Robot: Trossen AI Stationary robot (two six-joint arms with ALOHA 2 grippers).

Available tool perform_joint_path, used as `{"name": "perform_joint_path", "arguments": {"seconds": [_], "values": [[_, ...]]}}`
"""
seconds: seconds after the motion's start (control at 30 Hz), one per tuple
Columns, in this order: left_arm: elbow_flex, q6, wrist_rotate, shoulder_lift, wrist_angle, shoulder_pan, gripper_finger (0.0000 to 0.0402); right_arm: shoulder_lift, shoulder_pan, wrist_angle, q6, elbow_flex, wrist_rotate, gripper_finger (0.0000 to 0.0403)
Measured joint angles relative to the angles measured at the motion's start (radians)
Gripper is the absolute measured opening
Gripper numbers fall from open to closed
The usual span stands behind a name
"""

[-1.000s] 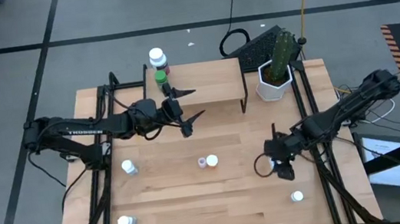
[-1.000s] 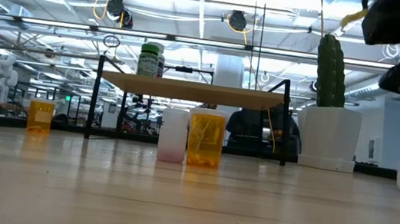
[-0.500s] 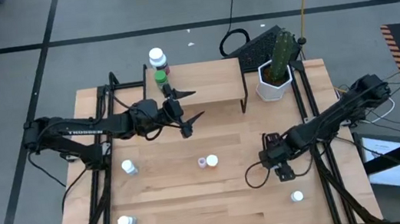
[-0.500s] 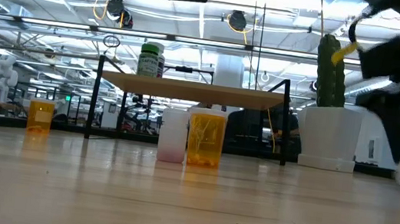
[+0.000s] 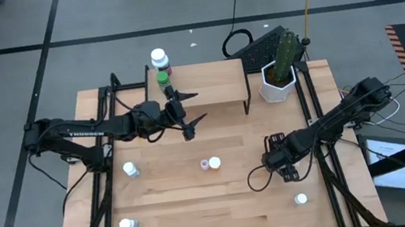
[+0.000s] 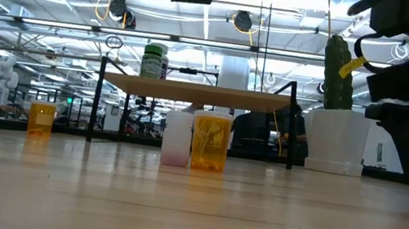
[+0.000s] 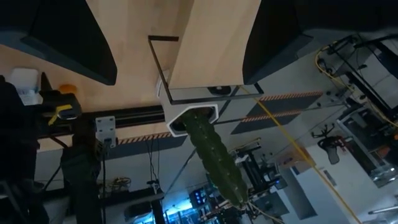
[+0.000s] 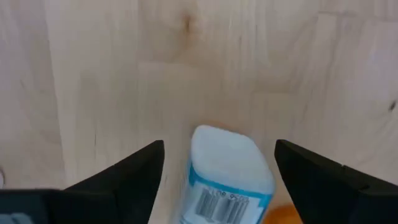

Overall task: Pick and place medicine bottles onto shelf by color
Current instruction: Put the white blue pill bottle on the shelf

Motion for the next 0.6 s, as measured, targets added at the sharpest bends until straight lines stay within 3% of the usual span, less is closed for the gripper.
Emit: {"name": "perform_joint_path", "arguments": {"seconds": [0.2,0.47,0.6], "values": [[0.000,-0.002,0.000,0.000,-0.004,0.000,0.0351,-0.002,0.000,-0.007,0.036,0.000,-0.001,0.0256],[0.000,-0.001,0.000,0.000,-0.003,0.000,0.0351,-0.002,-0.049,0.000,0.196,0.000,-0.050,0.0157],[0.000,0.040,0.000,0.000,-0.003,-0.006,0.0351,-0.006,-0.094,0.088,0.253,0.000,-0.054,0.0145]]}}
